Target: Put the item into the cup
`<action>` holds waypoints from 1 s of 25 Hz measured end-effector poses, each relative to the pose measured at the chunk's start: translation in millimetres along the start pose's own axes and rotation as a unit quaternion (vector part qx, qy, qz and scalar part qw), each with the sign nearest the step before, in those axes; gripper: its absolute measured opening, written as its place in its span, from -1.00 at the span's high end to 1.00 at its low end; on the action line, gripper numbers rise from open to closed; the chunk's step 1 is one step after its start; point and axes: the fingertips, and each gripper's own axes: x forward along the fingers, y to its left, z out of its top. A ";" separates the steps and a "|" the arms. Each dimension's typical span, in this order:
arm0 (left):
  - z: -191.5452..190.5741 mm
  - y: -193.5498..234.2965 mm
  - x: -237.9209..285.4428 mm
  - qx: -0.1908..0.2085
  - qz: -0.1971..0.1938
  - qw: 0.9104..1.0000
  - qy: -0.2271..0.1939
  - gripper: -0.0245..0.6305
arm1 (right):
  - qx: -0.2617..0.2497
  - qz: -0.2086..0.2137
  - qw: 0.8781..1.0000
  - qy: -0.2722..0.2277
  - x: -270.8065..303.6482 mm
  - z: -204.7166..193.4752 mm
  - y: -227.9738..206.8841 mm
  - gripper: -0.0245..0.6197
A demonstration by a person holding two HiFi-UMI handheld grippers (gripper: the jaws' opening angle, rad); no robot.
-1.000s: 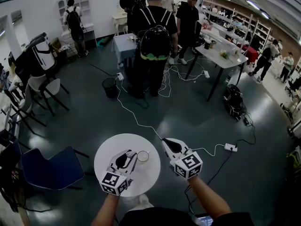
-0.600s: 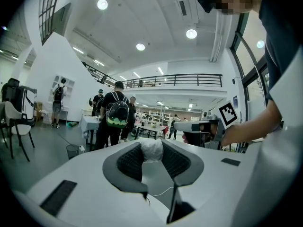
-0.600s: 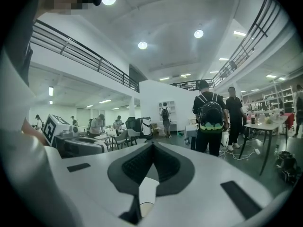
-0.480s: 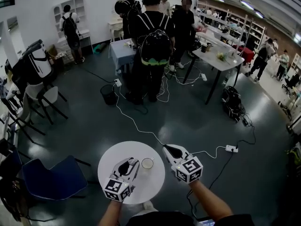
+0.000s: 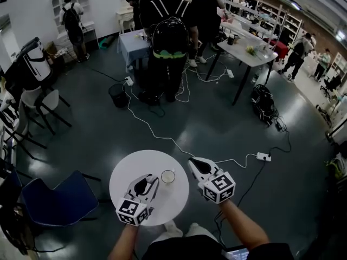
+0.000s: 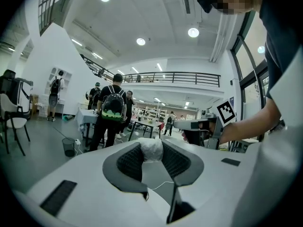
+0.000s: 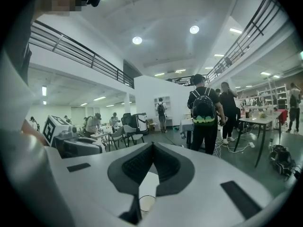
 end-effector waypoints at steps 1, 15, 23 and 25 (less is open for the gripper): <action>-4.1 0.6 3.1 -0.001 -0.001 1.000 0.004 0.56 | 0.002 -0.002 1.000 0.002 0.3 -4.3 -3.1 0.87; -60.7 15.7 82.9 -0.004 -0.006 0.998 0.061 0.56 | 0.038 -0.013 0.999 0.036 15.7 -69.7 -77.0 0.87; -114.1 35.8 137.5 0.016 -0.017 0.993 0.112 0.56 | 0.055 -0.005 0.996 0.066 38.7 -117.5 -113.4 0.87; -129.7 42.4 147.6 0.023 -0.015 0.992 0.123 0.56 | 0.058 -0.004 0.996 0.073 40.7 -129.5 -119.0 0.87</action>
